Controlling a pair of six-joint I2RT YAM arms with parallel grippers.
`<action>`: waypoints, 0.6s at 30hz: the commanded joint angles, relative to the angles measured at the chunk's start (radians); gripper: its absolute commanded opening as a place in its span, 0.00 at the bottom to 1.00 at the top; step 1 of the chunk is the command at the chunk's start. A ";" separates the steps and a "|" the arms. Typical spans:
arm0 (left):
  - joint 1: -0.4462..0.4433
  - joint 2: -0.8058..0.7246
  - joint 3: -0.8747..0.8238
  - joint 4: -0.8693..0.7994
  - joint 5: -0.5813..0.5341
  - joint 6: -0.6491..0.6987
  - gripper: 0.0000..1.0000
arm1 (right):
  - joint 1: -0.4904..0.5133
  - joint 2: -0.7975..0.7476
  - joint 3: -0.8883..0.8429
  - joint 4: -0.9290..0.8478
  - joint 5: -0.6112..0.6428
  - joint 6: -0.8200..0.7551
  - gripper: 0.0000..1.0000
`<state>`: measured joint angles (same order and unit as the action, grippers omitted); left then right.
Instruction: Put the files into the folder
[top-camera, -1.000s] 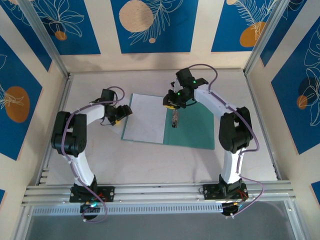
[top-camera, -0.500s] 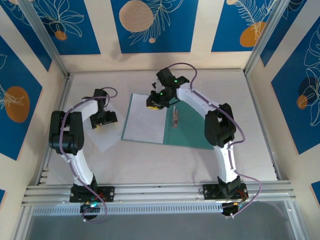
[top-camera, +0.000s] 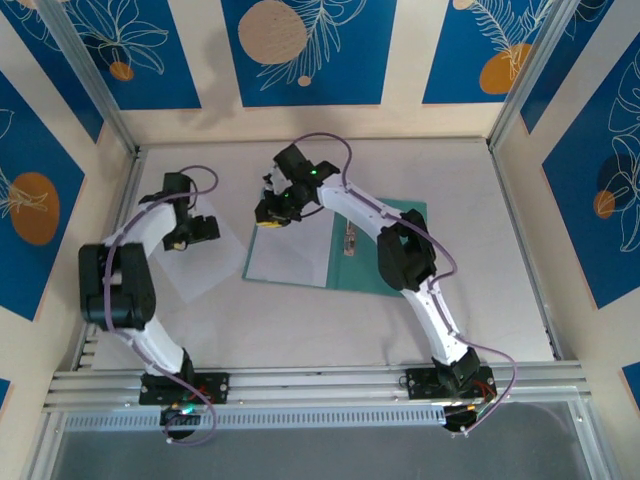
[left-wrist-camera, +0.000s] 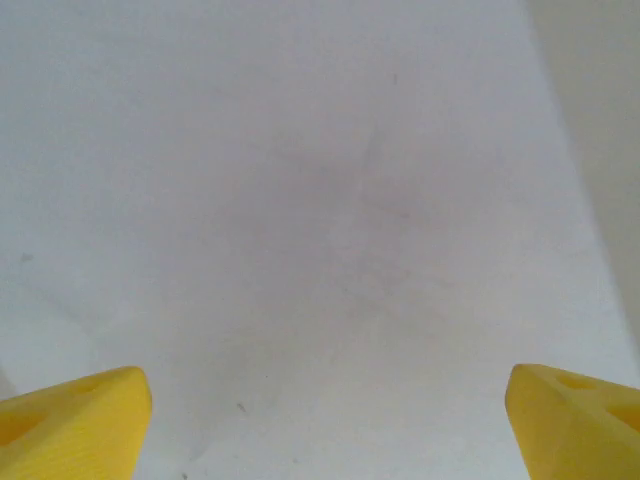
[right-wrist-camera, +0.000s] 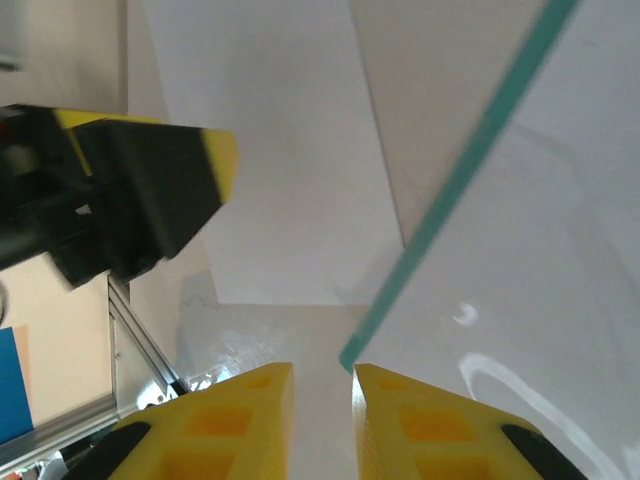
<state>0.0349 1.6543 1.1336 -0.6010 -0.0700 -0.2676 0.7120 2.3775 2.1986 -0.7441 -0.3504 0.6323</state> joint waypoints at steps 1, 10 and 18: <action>0.071 -0.122 -0.127 0.142 0.044 -0.104 0.92 | 0.042 0.077 0.109 0.025 -0.052 -0.013 0.24; 0.225 -0.222 -0.351 0.292 0.183 -0.231 0.98 | 0.096 0.286 0.333 0.057 -0.025 -0.010 0.25; 0.283 -0.162 -0.394 0.365 0.337 -0.256 1.00 | 0.109 0.359 0.357 0.055 0.009 0.006 0.26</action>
<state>0.3019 1.4647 0.7567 -0.2920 0.1749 -0.5003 0.8162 2.7224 2.5248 -0.6846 -0.3515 0.6342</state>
